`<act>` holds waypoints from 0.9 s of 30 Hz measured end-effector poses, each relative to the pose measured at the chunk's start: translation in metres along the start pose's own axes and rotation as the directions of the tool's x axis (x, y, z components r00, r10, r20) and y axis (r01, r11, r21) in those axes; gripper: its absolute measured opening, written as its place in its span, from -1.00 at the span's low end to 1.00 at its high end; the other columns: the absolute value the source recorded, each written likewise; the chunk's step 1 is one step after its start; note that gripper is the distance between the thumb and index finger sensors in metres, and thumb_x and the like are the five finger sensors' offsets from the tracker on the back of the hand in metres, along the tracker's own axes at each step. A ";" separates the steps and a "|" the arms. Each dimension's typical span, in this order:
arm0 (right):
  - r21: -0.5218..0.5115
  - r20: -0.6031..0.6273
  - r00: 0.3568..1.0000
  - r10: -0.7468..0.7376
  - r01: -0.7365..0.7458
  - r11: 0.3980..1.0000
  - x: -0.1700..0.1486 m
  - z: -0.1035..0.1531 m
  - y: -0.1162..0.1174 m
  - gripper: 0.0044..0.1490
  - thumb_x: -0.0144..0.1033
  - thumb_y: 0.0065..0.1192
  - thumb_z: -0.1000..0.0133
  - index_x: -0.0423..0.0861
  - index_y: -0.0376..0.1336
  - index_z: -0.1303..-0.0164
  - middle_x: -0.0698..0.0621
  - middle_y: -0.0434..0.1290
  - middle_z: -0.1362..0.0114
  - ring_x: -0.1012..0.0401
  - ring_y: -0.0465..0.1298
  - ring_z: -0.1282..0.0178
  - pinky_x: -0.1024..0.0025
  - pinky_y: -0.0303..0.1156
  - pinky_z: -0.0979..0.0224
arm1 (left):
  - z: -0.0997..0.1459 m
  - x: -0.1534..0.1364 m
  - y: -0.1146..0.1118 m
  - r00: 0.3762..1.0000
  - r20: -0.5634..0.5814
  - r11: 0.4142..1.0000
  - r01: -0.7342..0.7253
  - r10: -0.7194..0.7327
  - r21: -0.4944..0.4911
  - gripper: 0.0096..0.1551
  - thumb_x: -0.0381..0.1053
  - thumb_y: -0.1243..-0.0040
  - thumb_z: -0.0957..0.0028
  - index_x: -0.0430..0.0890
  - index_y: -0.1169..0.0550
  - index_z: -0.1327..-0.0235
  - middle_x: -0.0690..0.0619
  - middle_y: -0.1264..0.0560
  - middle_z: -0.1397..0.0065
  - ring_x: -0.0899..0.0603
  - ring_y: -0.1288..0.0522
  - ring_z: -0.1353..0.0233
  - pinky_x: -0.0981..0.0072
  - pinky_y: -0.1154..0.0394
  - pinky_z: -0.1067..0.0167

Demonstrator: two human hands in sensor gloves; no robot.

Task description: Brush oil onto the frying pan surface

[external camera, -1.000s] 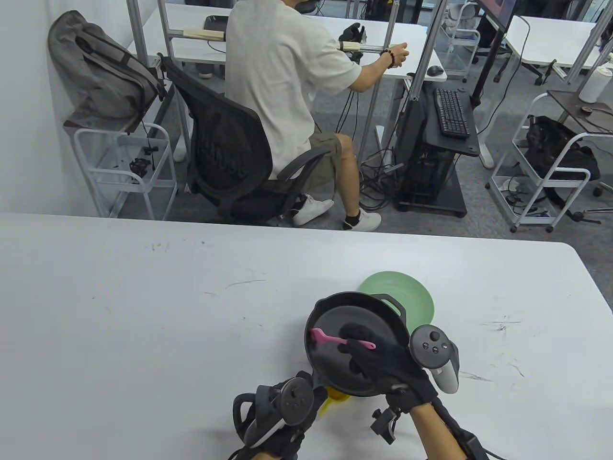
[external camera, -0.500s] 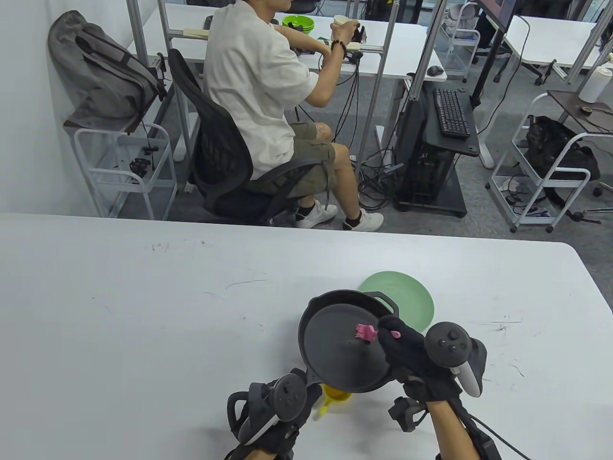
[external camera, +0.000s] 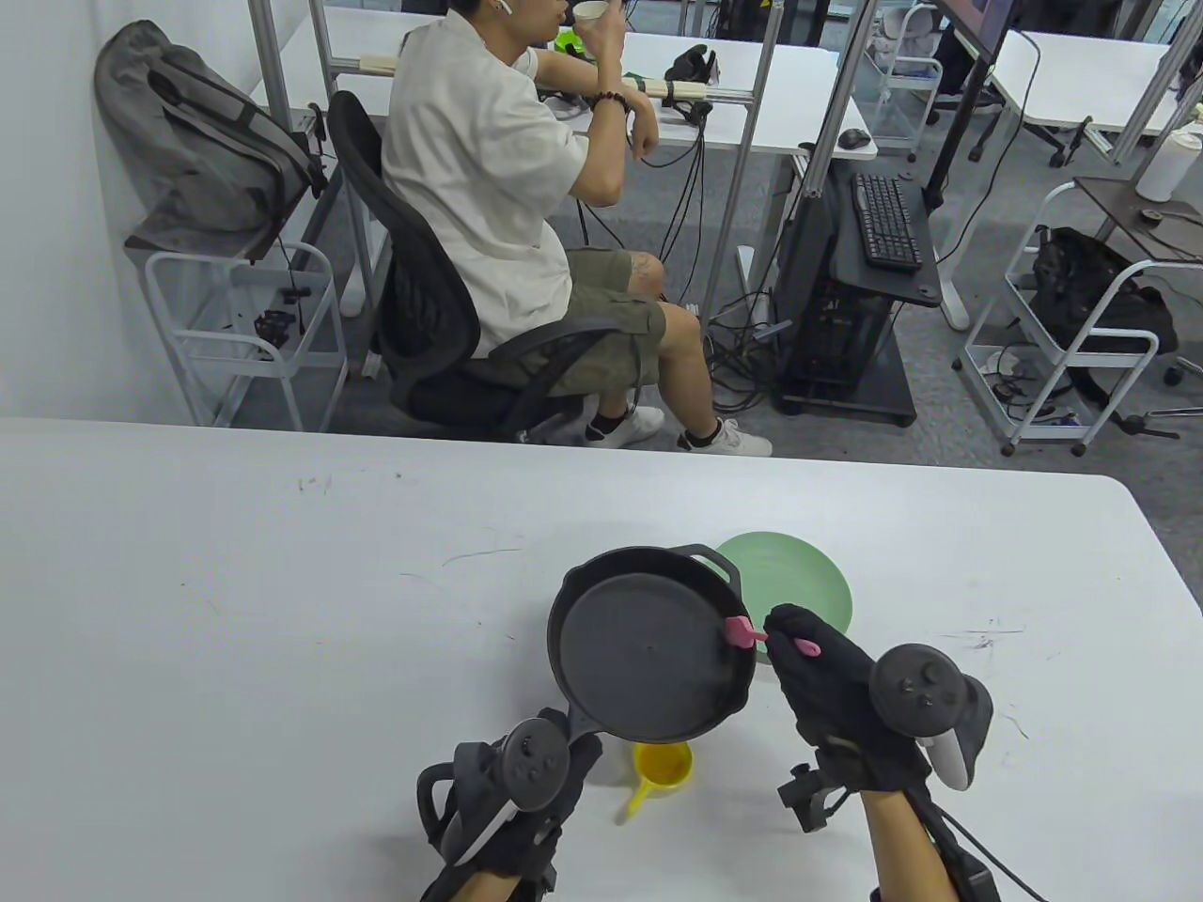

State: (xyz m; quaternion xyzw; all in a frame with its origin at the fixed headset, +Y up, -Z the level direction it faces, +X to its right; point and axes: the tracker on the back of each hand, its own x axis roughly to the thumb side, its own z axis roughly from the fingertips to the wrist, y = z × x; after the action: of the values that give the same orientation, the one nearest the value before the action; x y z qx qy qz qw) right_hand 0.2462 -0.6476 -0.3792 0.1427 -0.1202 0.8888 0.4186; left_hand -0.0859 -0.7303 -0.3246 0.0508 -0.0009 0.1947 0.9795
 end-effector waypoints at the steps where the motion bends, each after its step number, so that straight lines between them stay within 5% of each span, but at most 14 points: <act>1: -0.003 0.020 0.999 -0.031 0.031 1.000 0.001 0.001 -0.003 -0.50 -0.10 0.25 -0.34 -0.10 0.33 -0.39 -0.28 0.58 -0.21 0.14 0.62 0.15 0.41 0.57 0.18 | -0.001 -0.004 0.002 1.000 -0.015 1.000 -0.005 0.006 0.005 -0.31 0.33 -0.25 -0.15 -0.25 -0.63 -0.11 0.08 -0.69 0.31 0.00 -0.65 0.50 0.19 -0.58 0.48; 5: 0.072 0.087 0.984 -0.158 0.152 0.986 0.005 0.002 -0.006 -0.51 -0.03 0.24 -0.33 -0.08 0.36 -0.34 -0.22 0.61 -0.12 0.20 0.61 0.22 0.47 0.57 0.23 | -0.004 -0.018 0.005 0.997 -0.075 1.000 -0.014 0.015 0.012 -0.31 0.33 -0.25 -0.15 -0.26 -0.63 -0.12 0.08 -0.69 0.31 0.00 -0.65 0.50 0.19 -0.58 0.47; 8: 0.270 0.146 0.963 -0.226 0.181 0.946 0.012 0.000 0.005 -0.51 -0.02 0.23 -0.33 -0.07 0.36 -0.33 -0.21 0.62 -0.10 0.21 0.61 0.24 0.48 0.56 0.26 | -0.005 -0.026 0.005 0.994 -0.105 1.000 -0.006 0.007 0.010 -0.31 0.32 -0.25 -0.15 -0.26 -0.63 -0.12 0.08 -0.69 0.31 -0.01 -0.65 0.50 0.19 -0.58 0.47; 12: 0.435 0.223 0.971 -0.085 -0.022 0.900 0.022 -0.001 0.031 -0.51 -0.04 0.25 -0.31 -0.07 0.36 -0.34 -0.23 0.61 -0.12 0.20 0.61 0.22 0.46 0.56 0.24 | -0.006 -0.029 0.003 0.993 -0.116 1.000 0.002 -0.002 0.001 -0.31 0.32 -0.25 -0.15 -0.26 -0.63 -0.12 0.08 -0.69 0.31 -0.01 -0.65 0.50 0.19 -0.58 0.47; 22: 0.521 0.333 0.932 0.146 -0.310 0.795 0.035 0.008 0.084 -0.53 -0.05 0.28 -0.27 0.00 0.39 -0.33 -0.24 0.60 -0.18 0.15 0.62 0.16 0.41 0.57 0.18 | -0.006 -0.027 0.002 0.994 -0.105 1.000 0.009 -0.009 -0.006 -0.31 0.32 -0.25 -0.15 -0.26 -0.63 -0.12 0.08 -0.69 0.30 -0.01 -0.65 0.50 0.19 -0.58 0.47; 27: 0.611 0.280 0.959 0.051 -0.218 0.761 0.034 0.009 0.090 -0.53 -0.07 0.29 -0.27 -0.02 0.40 -0.33 -0.26 0.59 -0.18 0.14 0.62 0.16 0.39 0.57 0.18 | -0.006 -0.026 0.002 0.995 -0.103 1.000 0.012 -0.012 -0.007 -0.31 0.32 -0.25 -0.15 -0.26 -0.63 -0.12 0.08 -0.69 0.31 -0.01 -0.65 0.50 0.19 -0.58 0.47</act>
State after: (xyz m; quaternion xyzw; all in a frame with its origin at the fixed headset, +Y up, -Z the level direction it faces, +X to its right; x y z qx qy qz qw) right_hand 0.1566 -0.6821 -0.3674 0.3759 0.1265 0.8798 0.2619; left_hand -0.1113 -0.7378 -0.3310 0.0374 0.0492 0.1911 0.9796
